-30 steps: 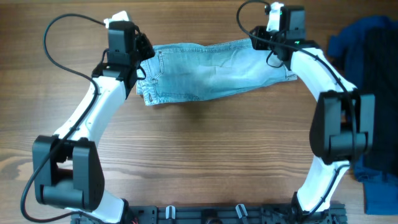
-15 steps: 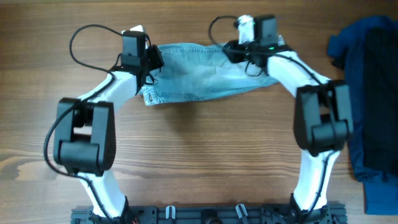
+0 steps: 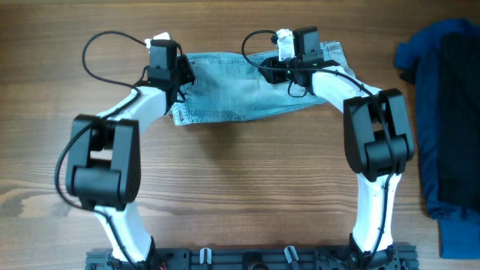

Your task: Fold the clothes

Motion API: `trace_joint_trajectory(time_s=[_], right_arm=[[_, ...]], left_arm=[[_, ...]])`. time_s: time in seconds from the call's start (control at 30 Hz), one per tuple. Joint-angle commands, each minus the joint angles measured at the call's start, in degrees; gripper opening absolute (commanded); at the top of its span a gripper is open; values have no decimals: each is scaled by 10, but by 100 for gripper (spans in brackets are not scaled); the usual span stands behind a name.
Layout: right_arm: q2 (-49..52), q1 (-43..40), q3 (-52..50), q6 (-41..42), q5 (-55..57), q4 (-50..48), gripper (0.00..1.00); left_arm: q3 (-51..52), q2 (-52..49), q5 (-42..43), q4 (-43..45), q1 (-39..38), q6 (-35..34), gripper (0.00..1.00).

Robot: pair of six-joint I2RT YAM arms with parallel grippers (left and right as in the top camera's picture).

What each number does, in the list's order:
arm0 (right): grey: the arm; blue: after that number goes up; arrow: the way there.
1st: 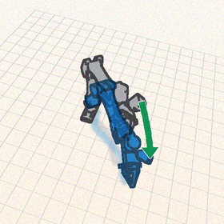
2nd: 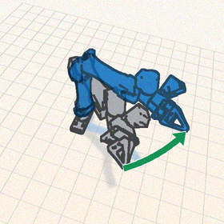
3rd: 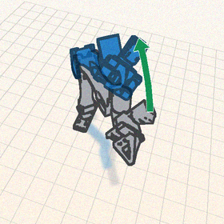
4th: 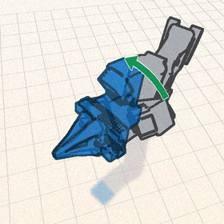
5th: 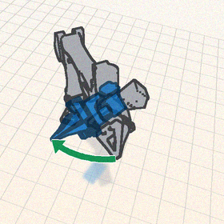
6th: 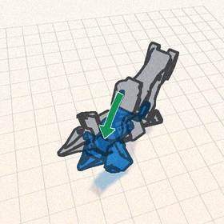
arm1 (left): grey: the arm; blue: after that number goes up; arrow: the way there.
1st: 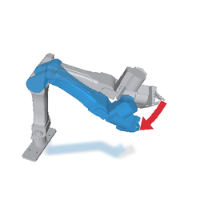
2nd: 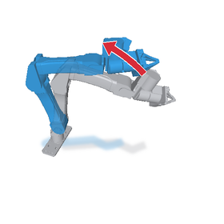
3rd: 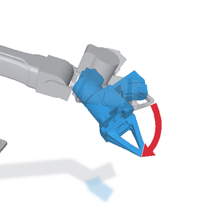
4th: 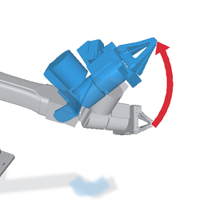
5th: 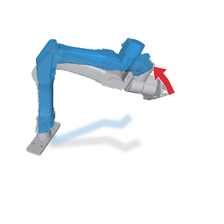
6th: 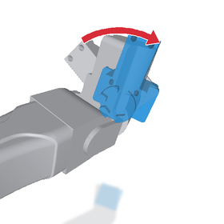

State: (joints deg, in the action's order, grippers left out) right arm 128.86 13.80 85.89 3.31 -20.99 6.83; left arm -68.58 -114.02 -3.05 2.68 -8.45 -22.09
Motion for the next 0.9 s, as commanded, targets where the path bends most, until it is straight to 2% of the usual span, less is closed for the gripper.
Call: trace_joint_trajectory(time_s=[0.0,0.13,0.2,0.27,0.4,0.47,0.7,0.87], right_arm=[[-90,-3,2,-1,17,22,54],[-172,-3,2,34,16,108,53],[-197,-3,2,46,9,158,46],[-206,-3,2,46,-11,203,34],[-198,-2,-14,41,-44,279,18],[-190,-2,-22,42,-23,294,13],[-169,-4,-64,42,115,330,11],[-157,-14,-103,42,176,311,12]], left_arm=[[-1,118,-17,-23,4,9,5],[-1,193,49,-109,3,7,9],[-1,207,98,-153,3,7,10],[-1,205,157,-191,3,7,11],[-1,164,270,-244,3,7,11],[-1,144,286,-247,3,7,11],[-1,69,293,-271,4,7,12],[-1,34,230,-296,4,9,12]])
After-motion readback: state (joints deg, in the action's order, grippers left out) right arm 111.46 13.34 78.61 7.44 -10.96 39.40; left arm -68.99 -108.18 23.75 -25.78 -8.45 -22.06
